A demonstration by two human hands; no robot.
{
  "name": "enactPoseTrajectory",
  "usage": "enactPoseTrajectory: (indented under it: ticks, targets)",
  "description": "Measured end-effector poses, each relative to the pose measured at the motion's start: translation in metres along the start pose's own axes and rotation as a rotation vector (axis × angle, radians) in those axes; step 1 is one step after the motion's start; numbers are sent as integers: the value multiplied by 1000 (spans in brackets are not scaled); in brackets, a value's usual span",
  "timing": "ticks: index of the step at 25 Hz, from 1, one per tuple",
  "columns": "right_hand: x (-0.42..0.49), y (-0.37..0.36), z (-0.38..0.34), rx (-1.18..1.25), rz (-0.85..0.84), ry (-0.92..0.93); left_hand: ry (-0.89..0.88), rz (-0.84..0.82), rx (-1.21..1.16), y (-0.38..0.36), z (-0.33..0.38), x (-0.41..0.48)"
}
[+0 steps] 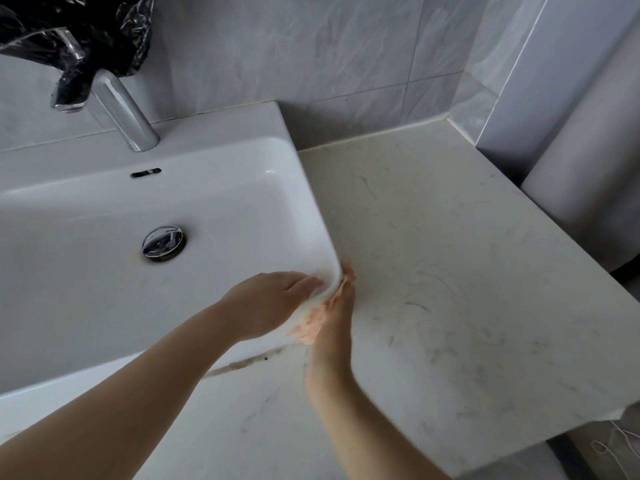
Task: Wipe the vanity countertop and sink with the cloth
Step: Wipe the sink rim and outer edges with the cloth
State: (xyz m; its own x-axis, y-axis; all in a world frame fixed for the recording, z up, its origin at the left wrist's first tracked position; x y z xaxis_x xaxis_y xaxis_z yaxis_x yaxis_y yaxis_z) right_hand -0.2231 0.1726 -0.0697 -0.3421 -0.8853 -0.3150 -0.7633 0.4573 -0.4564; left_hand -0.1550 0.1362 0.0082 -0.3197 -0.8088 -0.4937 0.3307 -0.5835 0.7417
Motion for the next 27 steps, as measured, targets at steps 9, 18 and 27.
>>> enactPoseTrajectory:
  ticks: [9,18,27]
  targets:
    - [11,-2,7,50,87,85,-18,146,62,12,-15,-28]
    - [16,-5,1,102,320,248,-45,318,85,35,-70,-72]
    - [-14,-17,-36,-141,572,418,-164,341,288,50,-120,-99]
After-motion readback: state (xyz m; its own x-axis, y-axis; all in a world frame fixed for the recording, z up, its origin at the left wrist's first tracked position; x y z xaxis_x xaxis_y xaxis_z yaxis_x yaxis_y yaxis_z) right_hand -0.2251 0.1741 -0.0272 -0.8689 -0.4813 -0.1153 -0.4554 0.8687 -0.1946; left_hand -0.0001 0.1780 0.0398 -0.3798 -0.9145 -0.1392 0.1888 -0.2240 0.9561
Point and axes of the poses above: each hand's wrist, its own x-axis towards the middle knuckle, its own y-axis out of the back of the hand, z = x × y, the point moved 8 cm from there along x, towards the middle knuckle, and after that the axes turned 4 degrees about y, right-handed, at the moved point
